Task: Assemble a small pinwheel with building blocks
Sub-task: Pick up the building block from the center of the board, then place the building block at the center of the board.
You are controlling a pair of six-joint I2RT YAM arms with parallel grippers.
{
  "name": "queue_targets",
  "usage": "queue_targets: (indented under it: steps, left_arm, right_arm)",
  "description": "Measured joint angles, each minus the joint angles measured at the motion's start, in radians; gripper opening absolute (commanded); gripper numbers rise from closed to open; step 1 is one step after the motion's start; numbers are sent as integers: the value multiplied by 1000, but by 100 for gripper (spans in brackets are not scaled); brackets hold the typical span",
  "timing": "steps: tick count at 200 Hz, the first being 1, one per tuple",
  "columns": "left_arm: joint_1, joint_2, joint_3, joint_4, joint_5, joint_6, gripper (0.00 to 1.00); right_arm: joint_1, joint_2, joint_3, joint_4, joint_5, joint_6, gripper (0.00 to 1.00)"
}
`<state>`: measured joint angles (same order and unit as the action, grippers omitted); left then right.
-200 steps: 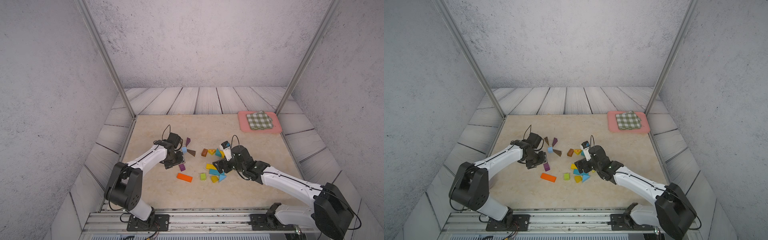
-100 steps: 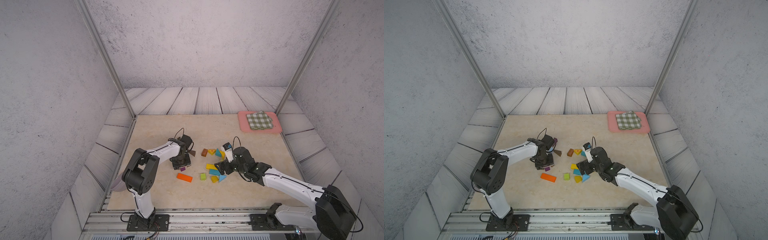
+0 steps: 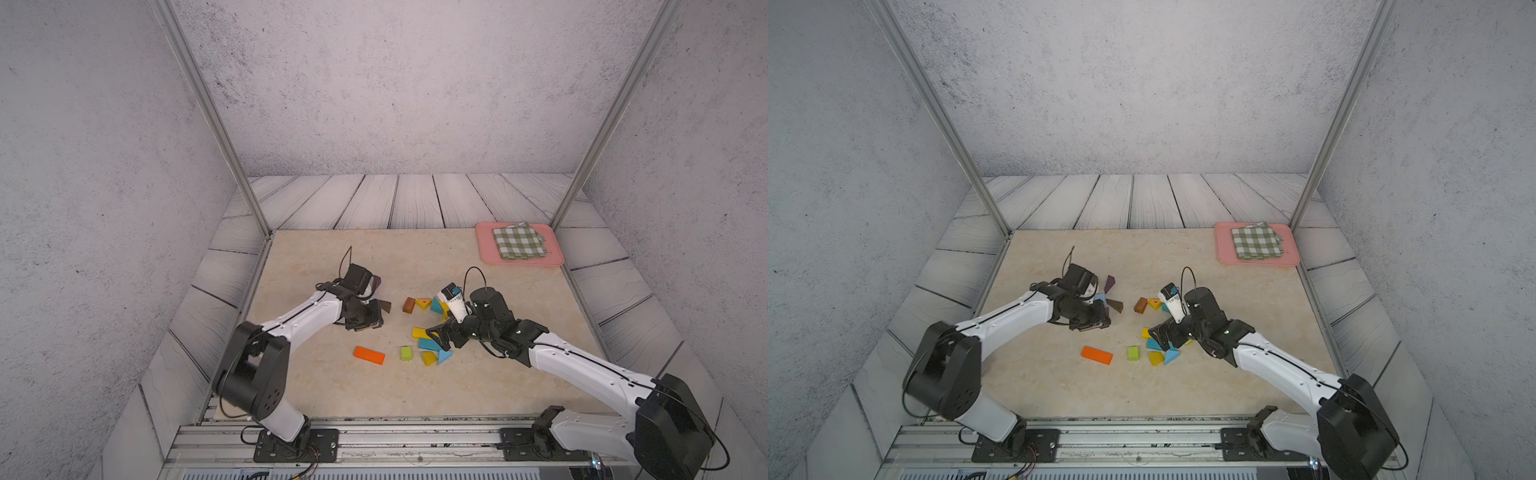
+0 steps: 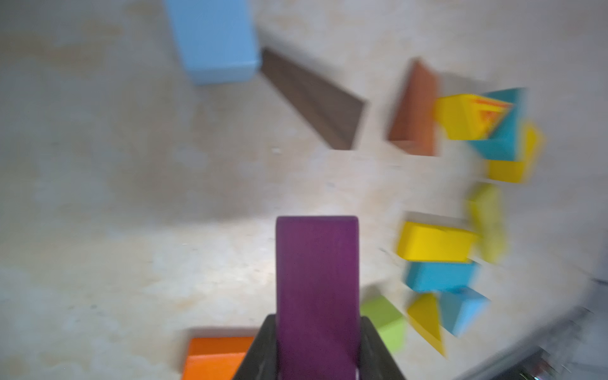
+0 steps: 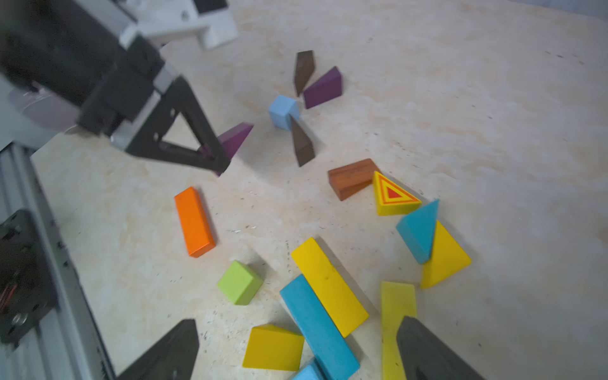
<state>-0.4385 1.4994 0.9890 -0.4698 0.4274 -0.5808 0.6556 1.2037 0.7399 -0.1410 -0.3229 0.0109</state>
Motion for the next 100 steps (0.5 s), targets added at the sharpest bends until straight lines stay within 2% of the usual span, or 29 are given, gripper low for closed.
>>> queue_targets:
  steps: [18, 51, 74, 100]
  left_arm:
    - [51, -97, -71, 134, 210, 34, 0]
    - [41, -100, -196, 398, 487, -19, 0]
    - [17, -100, -245, 483, 593, -47, 0]
    - [-4, -120, -237, 499, 642, -31, 0]
  right_arm:
    - [-5, 0, 21, 19, -125, -202, 99]
    - [-20, 12, 37, 90, -271, -538, 99]
    - [-64, 100, 155, 47, -373, -750, 95]
    - [-93, 174, 243, -26, -439, -961, 82]
